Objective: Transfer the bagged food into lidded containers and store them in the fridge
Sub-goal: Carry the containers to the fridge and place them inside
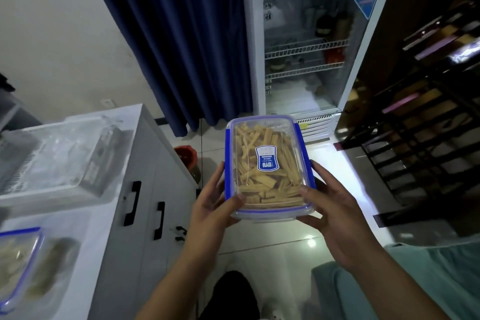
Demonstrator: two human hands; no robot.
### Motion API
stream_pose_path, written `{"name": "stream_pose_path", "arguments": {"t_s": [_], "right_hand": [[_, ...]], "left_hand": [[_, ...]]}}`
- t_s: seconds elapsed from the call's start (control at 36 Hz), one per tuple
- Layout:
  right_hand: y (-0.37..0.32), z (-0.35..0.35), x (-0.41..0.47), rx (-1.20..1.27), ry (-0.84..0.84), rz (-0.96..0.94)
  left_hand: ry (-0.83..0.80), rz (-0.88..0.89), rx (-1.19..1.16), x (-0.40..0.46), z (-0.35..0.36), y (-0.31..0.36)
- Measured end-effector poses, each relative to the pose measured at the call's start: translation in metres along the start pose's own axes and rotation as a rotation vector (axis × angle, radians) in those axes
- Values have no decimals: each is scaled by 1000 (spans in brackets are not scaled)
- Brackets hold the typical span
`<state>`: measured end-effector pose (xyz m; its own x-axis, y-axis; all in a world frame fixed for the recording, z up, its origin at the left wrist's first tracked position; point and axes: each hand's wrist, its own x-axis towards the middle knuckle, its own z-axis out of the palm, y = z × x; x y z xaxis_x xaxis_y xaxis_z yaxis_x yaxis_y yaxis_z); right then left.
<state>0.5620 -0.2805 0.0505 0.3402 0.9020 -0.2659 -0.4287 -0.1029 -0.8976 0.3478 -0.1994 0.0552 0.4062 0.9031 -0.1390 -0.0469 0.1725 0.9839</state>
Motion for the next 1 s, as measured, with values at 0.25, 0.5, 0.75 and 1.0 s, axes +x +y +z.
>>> {"name": "stream_pose_path", "arguments": {"t_s": [0.25, 0.5, 0.75, 1.0], "right_hand": [[-37, -39, 115, -9, 18, 100], [-84, -65, 244, -58, 132, 202], [-111, -88, 325, 15, 256, 239], [-124, -118, 392, 101, 377, 267]], "left_hand": [[-175, -68, 27, 141, 20, 10], [-338, -122, 91, 300, 41, 17], [-252, -199, 110, 503, 45, 41], [-16, -184, 263, 716, 59, 49]]}}
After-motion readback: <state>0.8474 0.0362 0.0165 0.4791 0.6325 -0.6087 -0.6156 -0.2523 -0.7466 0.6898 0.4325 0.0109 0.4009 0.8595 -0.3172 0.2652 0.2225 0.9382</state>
